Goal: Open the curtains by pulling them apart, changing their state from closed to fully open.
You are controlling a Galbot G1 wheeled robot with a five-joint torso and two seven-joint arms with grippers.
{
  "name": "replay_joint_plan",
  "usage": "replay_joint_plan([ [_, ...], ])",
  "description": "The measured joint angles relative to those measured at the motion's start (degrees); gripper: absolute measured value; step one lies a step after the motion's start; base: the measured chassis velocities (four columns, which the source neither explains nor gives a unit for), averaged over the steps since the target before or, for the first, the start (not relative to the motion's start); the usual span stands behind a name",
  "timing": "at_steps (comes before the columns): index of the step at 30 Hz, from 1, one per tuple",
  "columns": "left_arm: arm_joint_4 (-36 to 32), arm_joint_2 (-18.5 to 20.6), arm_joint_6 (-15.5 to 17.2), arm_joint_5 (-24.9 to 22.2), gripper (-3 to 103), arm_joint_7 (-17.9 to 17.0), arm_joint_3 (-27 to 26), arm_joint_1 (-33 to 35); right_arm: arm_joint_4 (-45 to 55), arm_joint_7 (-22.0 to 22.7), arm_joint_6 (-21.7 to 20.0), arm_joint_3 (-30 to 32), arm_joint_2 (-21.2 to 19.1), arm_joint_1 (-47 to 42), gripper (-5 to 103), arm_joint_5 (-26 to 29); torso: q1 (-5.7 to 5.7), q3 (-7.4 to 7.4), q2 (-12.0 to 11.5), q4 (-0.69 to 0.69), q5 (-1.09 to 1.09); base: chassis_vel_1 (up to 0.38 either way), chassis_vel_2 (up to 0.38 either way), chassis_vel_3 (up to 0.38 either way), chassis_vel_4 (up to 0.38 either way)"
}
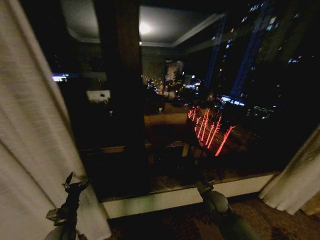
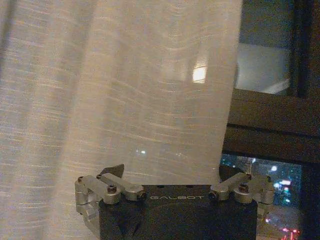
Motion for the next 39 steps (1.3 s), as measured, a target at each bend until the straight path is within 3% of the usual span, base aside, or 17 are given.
replay_joint_plan([
  [6,0.0,0.0,0.0,0.0,100,0.0,0.1,0.0,0.0,0.0,0.0,0.0,0.0,0.0,100,0.0,-0.01,0.0,0.0,-0.05,0.1,-0.01,-0.004,0.004,0.009],
  [16,0.0,0.0,0.0,0.0,100,0.0,0.1,0.0,0.0,0.0,0.0,0.0,0.0,0.0,100,0.0,-0.01,0.0,0.0,-0.04,-0.02,-0.025,-0.029,0.023,0.021],
  [39,0.0,0.0,0.0,0.0,100,0.0,0.1,0.0,0.0,0.0,0.0,0.0,0.0,0.0,100,0.0,-0.01,0.0,0.0,-0.04,0.04,0.001,0.008,-0.002,-0.003],
])
